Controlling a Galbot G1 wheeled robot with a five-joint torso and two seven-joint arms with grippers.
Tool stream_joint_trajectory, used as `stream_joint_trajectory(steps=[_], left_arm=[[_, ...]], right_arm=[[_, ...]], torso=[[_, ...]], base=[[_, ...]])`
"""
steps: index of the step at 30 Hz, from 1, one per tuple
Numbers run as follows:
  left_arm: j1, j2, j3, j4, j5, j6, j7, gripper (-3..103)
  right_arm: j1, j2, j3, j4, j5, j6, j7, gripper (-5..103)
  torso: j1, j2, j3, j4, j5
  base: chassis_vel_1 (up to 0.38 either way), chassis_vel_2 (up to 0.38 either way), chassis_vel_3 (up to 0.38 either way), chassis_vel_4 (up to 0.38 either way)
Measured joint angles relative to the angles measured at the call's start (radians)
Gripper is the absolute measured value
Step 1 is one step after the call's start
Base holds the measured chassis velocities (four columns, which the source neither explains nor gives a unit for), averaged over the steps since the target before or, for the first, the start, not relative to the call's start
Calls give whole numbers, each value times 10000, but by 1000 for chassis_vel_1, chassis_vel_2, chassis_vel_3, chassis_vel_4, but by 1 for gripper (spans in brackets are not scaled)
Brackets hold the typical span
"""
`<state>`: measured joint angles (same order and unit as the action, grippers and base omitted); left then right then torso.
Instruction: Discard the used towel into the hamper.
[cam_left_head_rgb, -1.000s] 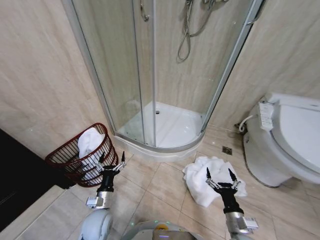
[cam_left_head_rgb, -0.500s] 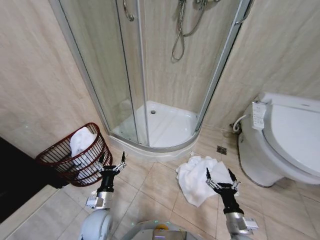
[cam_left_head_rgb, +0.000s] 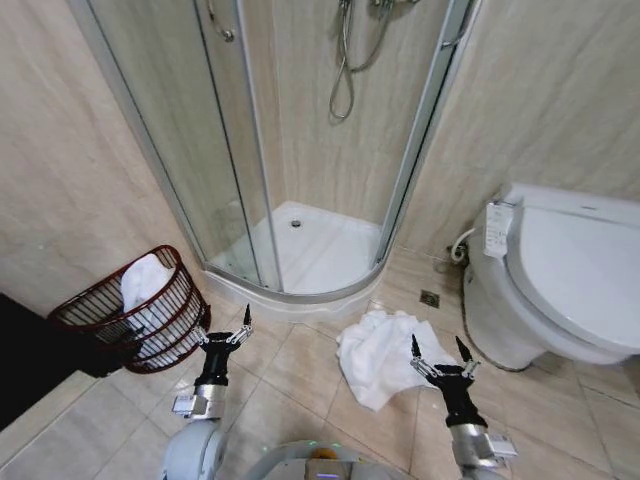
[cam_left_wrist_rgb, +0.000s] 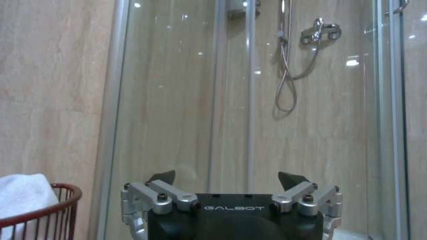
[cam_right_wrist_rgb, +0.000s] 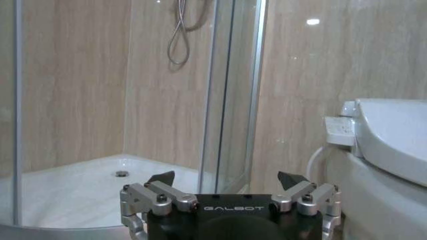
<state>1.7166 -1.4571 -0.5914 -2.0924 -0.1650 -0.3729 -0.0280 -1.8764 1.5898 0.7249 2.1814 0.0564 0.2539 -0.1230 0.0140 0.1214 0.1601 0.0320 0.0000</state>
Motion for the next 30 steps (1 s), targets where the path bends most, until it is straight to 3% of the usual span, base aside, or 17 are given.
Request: stream_joint_trajectory(steps=[23, 28, 30], left_arm=[[2, 44, 25, -13, -192, 94, 19, 100], [-46, 32, 59, 25, -166, 115, 17, 100], [-52, 41, 55, 42, -160, 115, 3, 100]], right_arm=[[333, 58, 24, -423, -100, 16, 85, 100], [925, -150, 83, -764, 292, -702, 19, 100], [1497, -378, 53, -938, 465, -1561, -226, 100]], torso=[[1, 0, 0, -1, 3], [1, 0, 0, 0, -1], [1, 0, 0, 0, -1]], base=[[-130, -132, 131, 131], [0, 0, 0, 0], [0, 0, 0, 0]])
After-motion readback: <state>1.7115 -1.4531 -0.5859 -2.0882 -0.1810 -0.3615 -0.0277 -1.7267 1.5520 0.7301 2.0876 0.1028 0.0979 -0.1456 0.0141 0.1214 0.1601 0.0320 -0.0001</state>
